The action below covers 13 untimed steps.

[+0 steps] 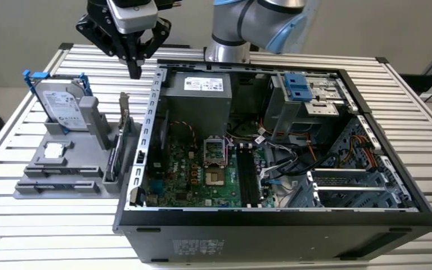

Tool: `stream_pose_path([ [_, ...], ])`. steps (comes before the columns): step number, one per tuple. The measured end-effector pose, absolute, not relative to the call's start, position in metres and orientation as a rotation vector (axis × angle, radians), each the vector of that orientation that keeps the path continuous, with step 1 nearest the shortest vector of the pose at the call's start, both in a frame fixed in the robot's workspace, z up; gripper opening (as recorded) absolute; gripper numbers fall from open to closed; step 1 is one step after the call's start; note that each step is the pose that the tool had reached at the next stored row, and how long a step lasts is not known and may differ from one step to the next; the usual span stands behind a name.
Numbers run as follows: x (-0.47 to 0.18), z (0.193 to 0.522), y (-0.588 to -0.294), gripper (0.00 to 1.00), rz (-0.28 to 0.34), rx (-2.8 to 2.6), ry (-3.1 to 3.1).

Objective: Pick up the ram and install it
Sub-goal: 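Reach for the ram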

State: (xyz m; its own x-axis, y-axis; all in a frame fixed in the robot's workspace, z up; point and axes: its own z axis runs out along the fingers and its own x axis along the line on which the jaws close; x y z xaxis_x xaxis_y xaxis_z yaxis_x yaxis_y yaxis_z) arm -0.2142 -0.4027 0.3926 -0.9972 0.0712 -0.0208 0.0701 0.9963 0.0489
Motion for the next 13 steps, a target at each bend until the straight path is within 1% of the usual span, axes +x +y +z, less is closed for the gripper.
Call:
stream_pose_path([
  [13, -0.233, 0.393, -0.403, 0.00, 0.075, 0.110, 3.116],
])
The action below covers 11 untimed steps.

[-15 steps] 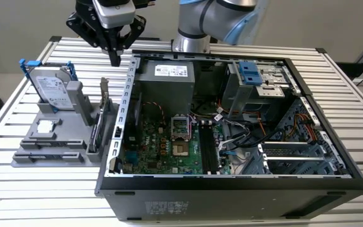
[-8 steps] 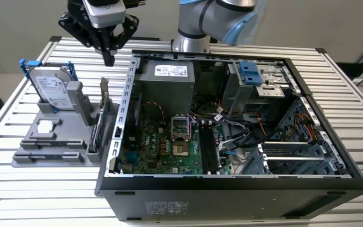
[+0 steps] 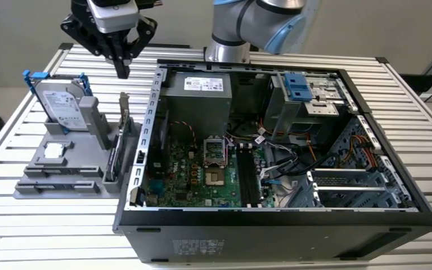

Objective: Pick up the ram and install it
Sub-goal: 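Reach for the ram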

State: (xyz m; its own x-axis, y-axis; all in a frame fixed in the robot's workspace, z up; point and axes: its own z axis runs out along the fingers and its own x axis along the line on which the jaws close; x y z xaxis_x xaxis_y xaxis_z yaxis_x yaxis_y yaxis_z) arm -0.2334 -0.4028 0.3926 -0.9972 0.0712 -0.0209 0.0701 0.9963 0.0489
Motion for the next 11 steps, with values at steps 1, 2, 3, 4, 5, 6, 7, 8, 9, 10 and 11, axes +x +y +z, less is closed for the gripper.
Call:
stream_pose_path([
  [1, -0.235, 0.393, -0.403, 0.00, 0.075, 0.110, 3.116],
  [2, -0.236, 0.393, -0.403, 0.00, 0.075, 0.110, 3.116],
  [3, -0.237, 0.393, -0.403, 0.00, 0.075, 0.110, 3.116],
  [4, -0.238, 0.393, -0.403, 0.00, 0.075, 0.110, 3.116],
  [5, -0.239, 0.393, -0.403, 0.00, 0.075, 0.110, 3.116],
  [6, -0.241, 0.393, -0.403, 0.00, 0.075, 0.110, 3.116],
  [7, -0.242, 0.393, -0.403, 0.00, 0.075, 0.110, 3.116],
  [8, -0.243, 0.393, -0.403, 0.00, 0.075, 0.110, 3.116],
  [9, -0.244, 0.393, -0.403, 0.00, 0.075, 0.110, 3.116],
  [10, -0.246, 0.393, -0.403, 0.00, 0.075, 0.110, 3.116],
  [11, -0.247, 0.393, -0.403, 0.00, 0.075, 0.110, 3.116],
])
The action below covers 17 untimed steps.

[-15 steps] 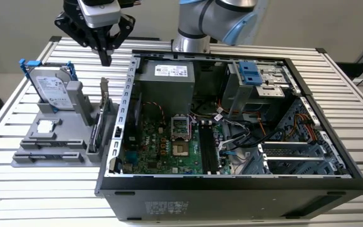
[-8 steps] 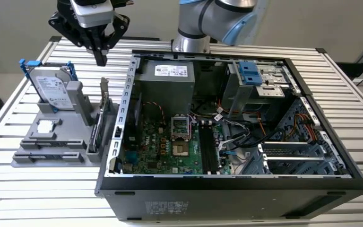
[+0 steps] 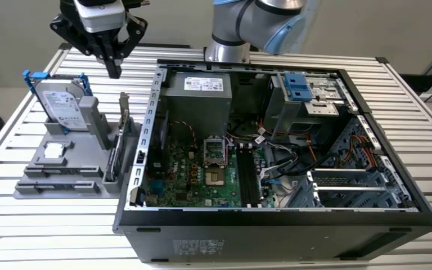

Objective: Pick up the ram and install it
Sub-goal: 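Reach for the ram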

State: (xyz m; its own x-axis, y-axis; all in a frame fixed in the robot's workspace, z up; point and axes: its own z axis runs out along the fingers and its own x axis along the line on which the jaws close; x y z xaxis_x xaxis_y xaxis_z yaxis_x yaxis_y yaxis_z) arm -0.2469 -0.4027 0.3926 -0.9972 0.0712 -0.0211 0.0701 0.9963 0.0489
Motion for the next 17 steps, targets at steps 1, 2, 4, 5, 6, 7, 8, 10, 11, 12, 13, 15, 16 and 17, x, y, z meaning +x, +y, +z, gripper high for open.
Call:
stream_pose_path([
  [1, -0.248, 0.393, -0.403, 0.00, 0.075, 0.110, 3.116],
  [2, -0.250, 0.393, -0.403, 0.00, 0.075, 0.110, 3.116],
  [4, -0.252, 0.393, -0.403, 0.00, 0.075, 0.110, 3.116],
  [5, -0.254, 0.393, -0.403, 0.00, 0.075, 0.110, 3.116],
  [6, -0.255, 0.393, -0.403, 0.00, 0.075, 0.110, 3.116],
  [7, -0.257, 0.393, -0.403, 0.00, 0.075, 0.110, 3.116],
  [8, -0.258, 0.393, -0.403, 0.00, 0.075, 0.110, 3.116],
  [10, -0.261, 0.393, -0.403, 0.00, 0.075, 0.110, 3.116],
  [11, -0.263, 0.393, -0.403, 0.00, 0.075, 0.110, 3.116],
  [12, -0.264, 0.393, -0.403, 0.00, 0.075, 0.110, 3.116],
  [13, -0.266, 0.393, -0.403, 0.00, 0.075, 0.110, 3.116],
  [15, -0.268, 0.393, -0.403, 0.00, 0.075, 0.110, 3.116],
  [16, -0.270, 0.393, -0.403, 0.00, 0.075, 0.110, 3.116],
  [17, -0.271, 0.393, -0.403, 0.00, 0.075, 0.110, 3.116],
])
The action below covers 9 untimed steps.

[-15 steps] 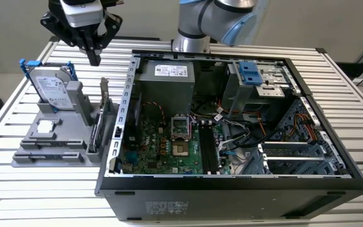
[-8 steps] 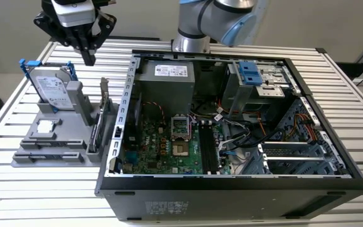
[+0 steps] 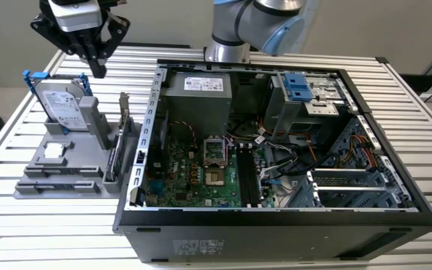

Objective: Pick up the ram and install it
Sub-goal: 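Reach for the ram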

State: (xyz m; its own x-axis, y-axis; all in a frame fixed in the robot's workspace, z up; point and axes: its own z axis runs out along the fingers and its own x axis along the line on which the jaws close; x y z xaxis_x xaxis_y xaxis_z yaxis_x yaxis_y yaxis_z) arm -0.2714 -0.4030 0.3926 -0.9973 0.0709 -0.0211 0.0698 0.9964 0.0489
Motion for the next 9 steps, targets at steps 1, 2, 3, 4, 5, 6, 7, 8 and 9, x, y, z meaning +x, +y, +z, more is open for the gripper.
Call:
stream_pose_path([
  [1, -0.273, 0.393, -0.403, 0.00, 0.075, 0.110, 3.116],
  [2, -0.275, 0.393, -0.403, 0.00, 0.075, 0.110, 3.116],
  [3, -0.277, 0.393, -0.403, 0.00, 0.075, 0.110, 3.116],
  [4, -0.278, 0.393, -0.403, 0.00, 0.075, 0.109, 3.116],
  [5, -0.280, 0.393, -0.403, 0.00, 0.075, 0.109, 3.116],
  [6, -0.282, 0.393, -0.403, 0.00, 0.075, 0.109, 3.116],
  [7, -0.284, 0.393, -0.403, 0.00, 0.075, 0.109, 3.116],
  [8, -0.285, 0.393, -0.403, 0.00, 0.075, 0.109, 3.116],
  [9, -0.287, 0.393, -0.403, 0.00, 0.075, 0.109, 3.116],
])
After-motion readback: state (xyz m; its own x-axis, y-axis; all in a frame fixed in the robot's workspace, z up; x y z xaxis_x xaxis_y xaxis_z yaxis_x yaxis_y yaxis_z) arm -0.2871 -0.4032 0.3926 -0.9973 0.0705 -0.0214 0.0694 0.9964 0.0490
